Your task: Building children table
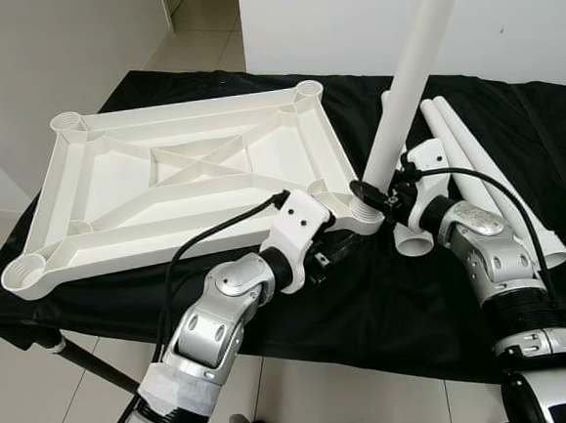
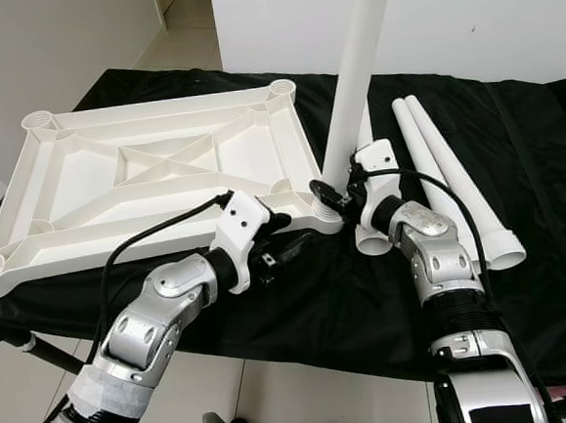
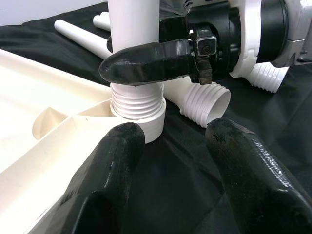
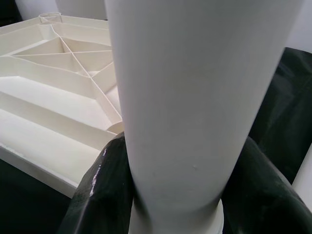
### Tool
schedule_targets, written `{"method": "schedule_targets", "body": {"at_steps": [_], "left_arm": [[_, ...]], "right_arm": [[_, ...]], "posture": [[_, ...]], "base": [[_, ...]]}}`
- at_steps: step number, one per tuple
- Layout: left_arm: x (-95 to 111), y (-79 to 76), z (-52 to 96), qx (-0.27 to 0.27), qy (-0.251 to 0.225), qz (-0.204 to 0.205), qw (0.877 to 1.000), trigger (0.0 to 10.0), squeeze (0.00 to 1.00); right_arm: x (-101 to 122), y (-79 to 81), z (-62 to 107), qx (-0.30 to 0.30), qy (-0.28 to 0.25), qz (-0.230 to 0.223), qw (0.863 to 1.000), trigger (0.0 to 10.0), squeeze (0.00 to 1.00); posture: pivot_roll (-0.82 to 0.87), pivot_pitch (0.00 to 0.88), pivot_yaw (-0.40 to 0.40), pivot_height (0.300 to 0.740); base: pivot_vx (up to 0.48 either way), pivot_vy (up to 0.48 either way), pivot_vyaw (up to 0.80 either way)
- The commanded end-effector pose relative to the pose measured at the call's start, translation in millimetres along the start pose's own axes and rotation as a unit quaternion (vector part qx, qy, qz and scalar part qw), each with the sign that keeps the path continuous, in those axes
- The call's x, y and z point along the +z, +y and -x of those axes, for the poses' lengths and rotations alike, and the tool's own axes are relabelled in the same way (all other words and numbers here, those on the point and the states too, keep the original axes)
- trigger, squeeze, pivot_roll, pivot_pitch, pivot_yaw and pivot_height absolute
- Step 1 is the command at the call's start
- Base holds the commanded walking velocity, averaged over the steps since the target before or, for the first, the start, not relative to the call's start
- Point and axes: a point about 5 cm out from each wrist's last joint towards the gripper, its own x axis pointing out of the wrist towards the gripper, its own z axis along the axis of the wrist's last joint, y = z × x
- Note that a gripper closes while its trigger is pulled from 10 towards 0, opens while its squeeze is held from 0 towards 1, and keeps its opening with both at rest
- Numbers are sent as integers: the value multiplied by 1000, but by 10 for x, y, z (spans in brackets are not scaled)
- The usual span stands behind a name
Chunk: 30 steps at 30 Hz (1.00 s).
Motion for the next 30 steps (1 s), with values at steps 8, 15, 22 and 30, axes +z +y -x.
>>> {"method": "schedule_targets", "body": {"at_steps": [8,15,22,30], "left_arm": [[-40,53,39,29,11,-2,1000,10000,0],[-33,58,43,32,8,0,999,10000,0],[-32,54,25,28,8,0,1000,10000,0],[-29,57,33,28,9,-1,1000,10000,0]], "right_arm": [[-136,64,-34,-96,17,-44,994,0,0],[-100,192,-72,-214,6,-76,974,0,0],[-58,367,-64,-345,-6,-97,933,0,0],[-9,448,-71,-349,-13,-100,932,6235,0]], "posture": [[-112,96,46,740],[-116,102,48,740],[-124,102,56,740],[-119,100,55,740]], "base": [[0,0,0],[0,0,0],[0,0,0],[0,0,0]]}}
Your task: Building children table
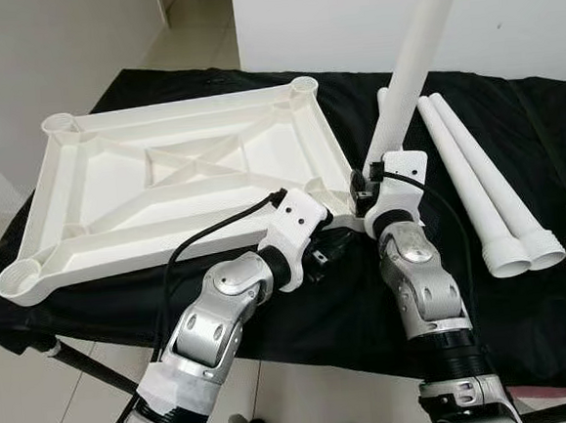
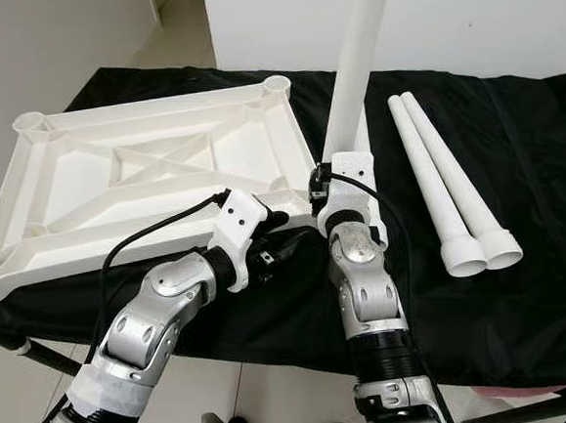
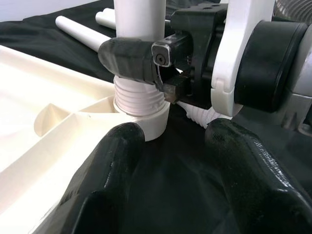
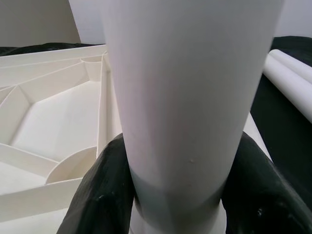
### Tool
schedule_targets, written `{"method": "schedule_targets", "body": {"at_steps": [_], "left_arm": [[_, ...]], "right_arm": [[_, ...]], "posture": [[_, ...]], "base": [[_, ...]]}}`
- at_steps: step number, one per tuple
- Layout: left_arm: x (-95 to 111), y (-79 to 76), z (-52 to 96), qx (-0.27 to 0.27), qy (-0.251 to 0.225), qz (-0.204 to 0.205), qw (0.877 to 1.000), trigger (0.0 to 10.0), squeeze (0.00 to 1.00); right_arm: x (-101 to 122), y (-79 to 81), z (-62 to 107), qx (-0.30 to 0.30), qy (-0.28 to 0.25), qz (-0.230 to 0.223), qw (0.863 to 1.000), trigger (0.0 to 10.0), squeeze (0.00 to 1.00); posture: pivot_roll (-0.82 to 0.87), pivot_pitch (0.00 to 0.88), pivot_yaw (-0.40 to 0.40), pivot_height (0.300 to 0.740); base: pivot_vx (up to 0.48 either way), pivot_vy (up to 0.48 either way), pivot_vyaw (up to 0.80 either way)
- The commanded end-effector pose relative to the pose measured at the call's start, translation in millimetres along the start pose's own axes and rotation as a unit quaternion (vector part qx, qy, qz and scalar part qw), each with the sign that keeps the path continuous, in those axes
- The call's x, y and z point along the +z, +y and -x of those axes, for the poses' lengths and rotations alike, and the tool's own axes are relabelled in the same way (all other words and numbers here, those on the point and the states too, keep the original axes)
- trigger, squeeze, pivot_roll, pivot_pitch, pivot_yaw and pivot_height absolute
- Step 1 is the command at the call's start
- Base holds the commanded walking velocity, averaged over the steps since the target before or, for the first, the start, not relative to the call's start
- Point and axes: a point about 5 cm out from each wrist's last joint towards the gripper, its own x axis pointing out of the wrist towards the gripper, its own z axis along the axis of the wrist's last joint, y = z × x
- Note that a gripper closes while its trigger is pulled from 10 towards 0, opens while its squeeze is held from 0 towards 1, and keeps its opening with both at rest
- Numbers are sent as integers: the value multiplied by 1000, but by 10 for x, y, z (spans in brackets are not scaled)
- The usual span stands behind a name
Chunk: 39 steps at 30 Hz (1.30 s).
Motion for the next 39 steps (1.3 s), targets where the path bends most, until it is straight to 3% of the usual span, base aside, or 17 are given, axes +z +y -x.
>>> {"method": "schedule_targets", "body": {"at_steps": [1,2,7,8,9,19,20,21,23,26,37,39], "left_arm": [[-35,38,25,25,10,0,1000,10000,0],[-35,39,24,25,9,0,1000,10000,0],[-29,51,22,27,9,-2,1000,10000,0],[-27,55,23,28,8,-2,1000,10000,0],[-26,57,24,28,8,-3,1000,10000,0],[-20,64,22,29,8,-4,1000,10000,0],[-19,62,23,29,8,-5,1000,10000,0],[-20,63,26,30,8,-4,999,10000,0],[-20,63,26,30,8,-4,999,10000,0],[-79,73,53,36,18,-11,999,10000,0],[-181,106,103,44,34,-24,998,10000,0],[-209,155,137,53,39,-40,997,10000,0]], "right_arm": [[-81,-104,10,-23,22,-11,999,6235,0],[-75,-137,-3,-27,22,-7,999,10000,0],[-48,-236,-40,-42,17,0,999,10000,0],[-32,-250,-58,-35,14,-2,999,10000,894],[-13,-254,-71,-23,9,-17,1000,10000,1000],[89,-280,-126,30,-12,-36,999,10000,1000],[96,-282,-139,50,-10,-34,998,10000,373],[91,-290,-147,64,-6,-30,998,10000,0],[91,-290,-147,64,-6,-30,998,10000,0],[72,-257,-94,125,-13,-17,992,10000,0],[61,-285,40,169,-36,-22,985,10000,0],[28,-409,160,177,-49,-48,982,10000,0]], "posture": [[-119,100,55,740],[-119,100,54,740],[-116,98,52,740],[-116,96,52,740],[-116,96,52,740],[-115,95,51,740],[-115,95,51,740],[-108,97,47,740],[-108,97,47,740],[-104,100,46,740],[-108,104,52,740],[-113,107,60,740]], "base": [[0,0,0],[0,0,0],[0,0,0],[0,0,0],[0,0,0],[0,0,0],[0,0,0],[0,0,0],[0,0,0],[0,0,0],[0,0,0],[0,0,0]]}}
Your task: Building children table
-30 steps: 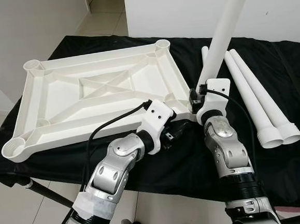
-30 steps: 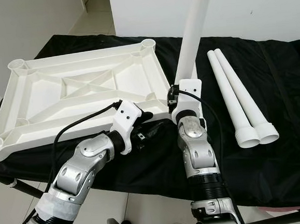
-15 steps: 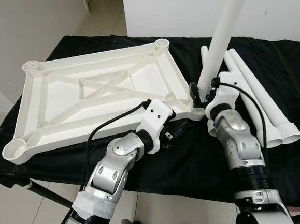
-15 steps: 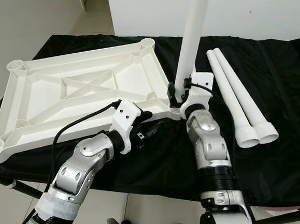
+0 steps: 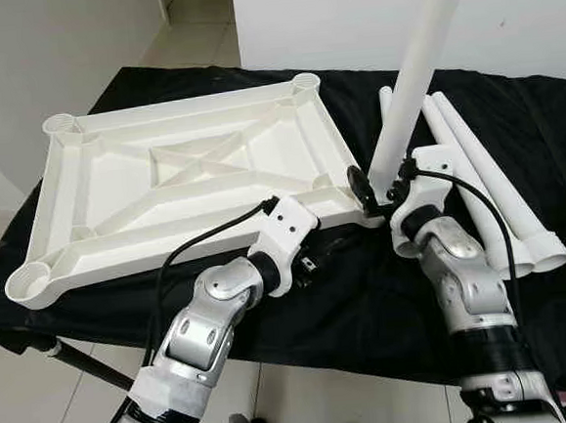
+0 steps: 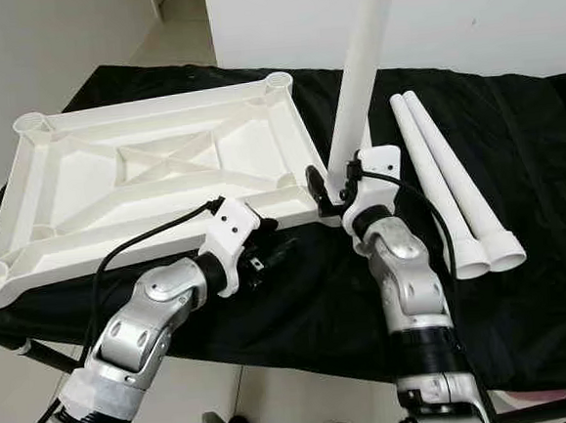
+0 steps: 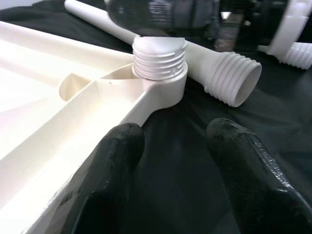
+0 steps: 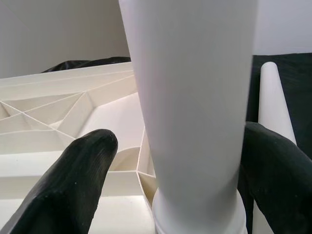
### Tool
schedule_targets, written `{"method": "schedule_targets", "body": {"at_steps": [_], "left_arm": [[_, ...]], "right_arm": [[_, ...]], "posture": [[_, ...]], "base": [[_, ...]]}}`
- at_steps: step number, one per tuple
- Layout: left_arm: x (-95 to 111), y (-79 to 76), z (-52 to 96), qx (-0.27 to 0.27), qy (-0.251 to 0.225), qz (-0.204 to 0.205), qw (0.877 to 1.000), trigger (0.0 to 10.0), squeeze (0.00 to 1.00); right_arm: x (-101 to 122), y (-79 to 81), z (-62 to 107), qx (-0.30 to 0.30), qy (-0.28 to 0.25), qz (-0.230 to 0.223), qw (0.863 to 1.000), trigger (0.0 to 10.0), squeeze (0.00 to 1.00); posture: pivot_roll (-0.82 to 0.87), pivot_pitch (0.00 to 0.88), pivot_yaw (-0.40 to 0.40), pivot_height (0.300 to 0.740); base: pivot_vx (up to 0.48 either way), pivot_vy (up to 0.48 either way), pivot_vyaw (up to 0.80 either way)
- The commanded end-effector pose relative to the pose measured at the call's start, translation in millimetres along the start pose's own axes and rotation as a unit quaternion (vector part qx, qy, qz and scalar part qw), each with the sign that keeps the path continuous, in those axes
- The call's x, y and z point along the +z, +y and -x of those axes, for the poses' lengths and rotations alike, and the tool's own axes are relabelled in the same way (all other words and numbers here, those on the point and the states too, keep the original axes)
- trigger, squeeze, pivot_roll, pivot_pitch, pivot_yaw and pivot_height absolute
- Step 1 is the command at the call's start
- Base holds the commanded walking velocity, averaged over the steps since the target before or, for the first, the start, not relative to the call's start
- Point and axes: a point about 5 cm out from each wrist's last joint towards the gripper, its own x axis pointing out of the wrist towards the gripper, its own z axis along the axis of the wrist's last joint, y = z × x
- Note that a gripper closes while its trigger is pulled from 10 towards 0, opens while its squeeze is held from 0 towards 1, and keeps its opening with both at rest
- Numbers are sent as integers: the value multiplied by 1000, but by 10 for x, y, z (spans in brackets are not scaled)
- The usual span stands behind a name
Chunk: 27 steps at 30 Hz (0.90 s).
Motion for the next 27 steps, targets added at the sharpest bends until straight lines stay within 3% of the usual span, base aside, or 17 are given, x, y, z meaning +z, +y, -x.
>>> {"method": "schedule_targets", "body": {"at_steps": [1,2,5,10,15,21,27], "left_arm": [[-82,58,40,33,15,-15,999,10000,0],[-82,58,40,33,15,-15,999,10000,0],[-113,105,63,43,28,-33,998,10000,0],[-168,157,88,47,48,-55,996,10000,0],[-216,219,103,58,63,-72,994,10000,0],[-381,402,123,122,121,-83,982,10000,0],[-390,484,128,153,120,-81,978,10000,0]], "right_arm": [[-10,-59,132,8,-17,-21,1000,10000,0],[-10,-59,132,8,-17,-21,1000,10000,0],[-52,-122,348,36,-24,-86,995,10000,0],[-103,-73,496,97,-10,-117,988,10000,0],[-160,-41,555,125,9,-109,986,10000,0],[-166,0,572,141,9,-110,984,10000,0],[-122,14,555,147,-1,-116,982,10000,0]], "posture": [[-113,107,60,740],[-113,107,60,740],[-117,106,69,740],[-124,100,77,740],[-127,93,80,740],[-129,89,89,740],[-129,86,90,740]], "base": [[0,0,0],[0,0,0],[0,0,0],[0,0,0],[0,0,0],[0,0,0],[0,0,0]]}}
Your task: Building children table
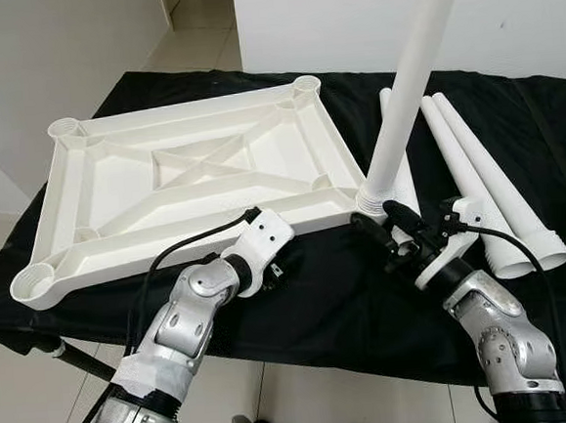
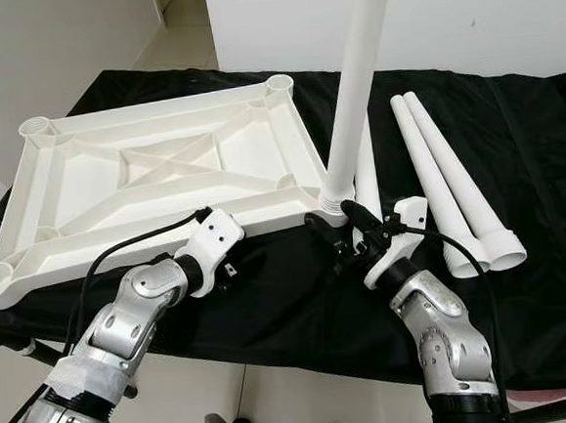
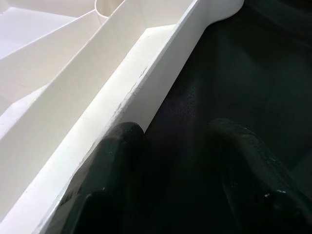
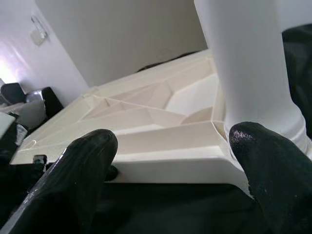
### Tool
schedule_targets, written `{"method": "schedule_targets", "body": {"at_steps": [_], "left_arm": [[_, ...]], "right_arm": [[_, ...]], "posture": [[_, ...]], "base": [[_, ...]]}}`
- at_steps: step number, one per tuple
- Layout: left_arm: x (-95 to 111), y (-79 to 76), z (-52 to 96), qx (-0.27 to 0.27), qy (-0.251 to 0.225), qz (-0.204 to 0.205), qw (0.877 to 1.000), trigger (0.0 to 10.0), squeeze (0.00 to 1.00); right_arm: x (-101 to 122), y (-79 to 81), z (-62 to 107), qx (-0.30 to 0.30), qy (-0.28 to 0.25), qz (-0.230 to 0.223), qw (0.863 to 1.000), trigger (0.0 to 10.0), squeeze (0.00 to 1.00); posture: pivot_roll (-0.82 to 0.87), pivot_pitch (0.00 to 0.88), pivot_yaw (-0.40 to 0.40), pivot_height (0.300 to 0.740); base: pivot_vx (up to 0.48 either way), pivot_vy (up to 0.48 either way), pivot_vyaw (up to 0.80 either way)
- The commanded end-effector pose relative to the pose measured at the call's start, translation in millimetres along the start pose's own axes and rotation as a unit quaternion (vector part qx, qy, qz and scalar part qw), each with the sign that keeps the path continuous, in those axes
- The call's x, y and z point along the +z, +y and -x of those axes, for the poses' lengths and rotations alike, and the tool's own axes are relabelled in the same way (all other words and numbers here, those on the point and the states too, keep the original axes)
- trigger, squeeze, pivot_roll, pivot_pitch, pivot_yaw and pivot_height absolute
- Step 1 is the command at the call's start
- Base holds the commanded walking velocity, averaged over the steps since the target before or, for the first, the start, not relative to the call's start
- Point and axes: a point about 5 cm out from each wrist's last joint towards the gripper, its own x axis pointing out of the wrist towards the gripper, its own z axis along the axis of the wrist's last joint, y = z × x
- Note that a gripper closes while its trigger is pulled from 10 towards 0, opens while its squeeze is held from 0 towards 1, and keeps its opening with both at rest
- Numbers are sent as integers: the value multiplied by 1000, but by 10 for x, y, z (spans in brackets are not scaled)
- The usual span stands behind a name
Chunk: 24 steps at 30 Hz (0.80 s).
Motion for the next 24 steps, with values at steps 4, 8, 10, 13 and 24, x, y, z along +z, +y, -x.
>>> {"method": "schedule_targets", "body": {"at_steps": [4,8,10,13,24], "left_arm": [[-13,169,44,108,-7,23,994,10000,1000],[29,161,53,97,-21,28,995,10000,1000],[65,149,60,88,-29,22,995,10000,1000],[121,124,76,68,-46,13,997,10000,1000],[191,175,135,43,-87,13,995,10000,0]], "right_arm": [[0,31,14,19,4,-13,1000,10000,0],[-19,30,20,23,11,-11,1000,10000,0],[-27,33,28,28,16,-8,999,10000,0],[-30,35,33,32,19,-6,999,10000,0],[-30,13,31,33,24,-3,999,10000,0]], "posture": [[-130,84,89,740],[-130,83,88,740],[-133,81,89,740],[-134,80,88,740],[-138,77,87,740]], "base": [[0,0,0],[0,0,0],[0,0,0],[0,0,0],[0,0,0]]}}
